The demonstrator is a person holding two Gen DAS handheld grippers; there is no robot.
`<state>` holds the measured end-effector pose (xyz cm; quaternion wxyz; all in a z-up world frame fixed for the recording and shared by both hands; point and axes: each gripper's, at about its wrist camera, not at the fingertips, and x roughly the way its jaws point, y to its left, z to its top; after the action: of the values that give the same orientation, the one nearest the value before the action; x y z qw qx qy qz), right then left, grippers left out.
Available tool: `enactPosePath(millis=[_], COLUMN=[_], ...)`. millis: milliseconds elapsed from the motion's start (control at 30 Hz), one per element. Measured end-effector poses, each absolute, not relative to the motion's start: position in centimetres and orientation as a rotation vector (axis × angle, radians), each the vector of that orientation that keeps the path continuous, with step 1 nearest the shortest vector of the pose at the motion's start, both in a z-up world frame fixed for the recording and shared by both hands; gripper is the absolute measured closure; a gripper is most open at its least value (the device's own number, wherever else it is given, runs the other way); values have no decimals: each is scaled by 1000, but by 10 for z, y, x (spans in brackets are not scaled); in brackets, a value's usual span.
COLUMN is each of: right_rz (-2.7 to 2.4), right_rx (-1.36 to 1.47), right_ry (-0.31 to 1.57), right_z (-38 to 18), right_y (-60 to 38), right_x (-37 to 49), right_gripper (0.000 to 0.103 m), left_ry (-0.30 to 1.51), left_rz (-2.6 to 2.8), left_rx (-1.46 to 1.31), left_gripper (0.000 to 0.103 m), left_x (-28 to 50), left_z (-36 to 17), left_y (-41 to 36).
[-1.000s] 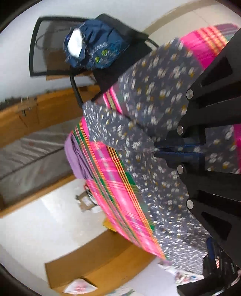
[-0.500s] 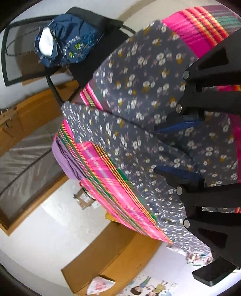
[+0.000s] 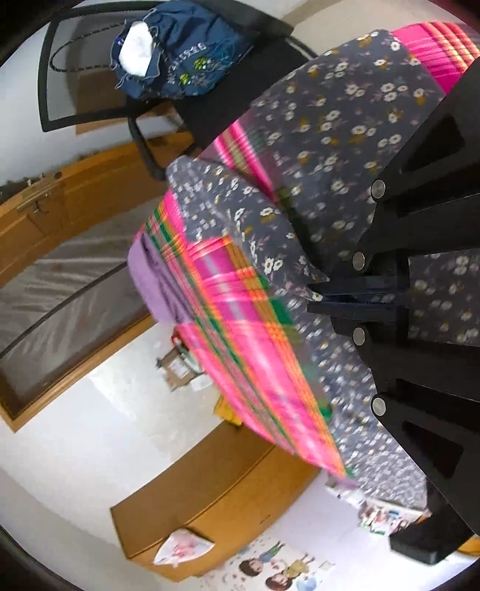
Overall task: Fold clothes
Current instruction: 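Release the folded sleeve with the right gripper and smooth it flat, then move both grippers around the bed to the garment's other side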
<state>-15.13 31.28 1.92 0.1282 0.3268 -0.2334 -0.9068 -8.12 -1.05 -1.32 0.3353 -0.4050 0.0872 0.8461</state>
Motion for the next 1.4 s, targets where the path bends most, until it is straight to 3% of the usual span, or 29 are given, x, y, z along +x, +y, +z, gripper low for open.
enactPosePath(millis=[167,200,267,333,667,900,1033,1233,1400], right_rz=[-2633,-2633,-2632,-2633,-2663,-2678,-2681,-2795,-2772], right_rx=[922,918,905,893,863,1043,1133,1117,1009], right_ry=[-689,-692,-700,-705,-738,-742,-719,-600,-517], right_z=[26,26,28,30,33,-8,-28,-16,-1], right_y=[309,309,310,311,321,329,330,338,326], right_x=[-150,-150,-150,-149,-118,-91,-89,-78,-76], right_gripper=[100,100,100,100,101,101,100,92,92], left_ry=[263,264,257,221,196,196,91,-68,-173], left_rz=[2247,2255,2278,2285,2213,2119,2074,2068,2283], left_rx=[-1057,-1053,-1041,-1023,-945,-1057,-1056,-1008,-1079], left_gripper=[78,80,97,100,101,100,93,91,91], left_x=[-81,-81,-80,-80,-57,-62,-61,-49,-50], left_z=[-14,-14,-12,-8,13,-16,-10,1,-5], left_y=[-8,-9,-12,-17,-27,-20,-32,-76,-129])
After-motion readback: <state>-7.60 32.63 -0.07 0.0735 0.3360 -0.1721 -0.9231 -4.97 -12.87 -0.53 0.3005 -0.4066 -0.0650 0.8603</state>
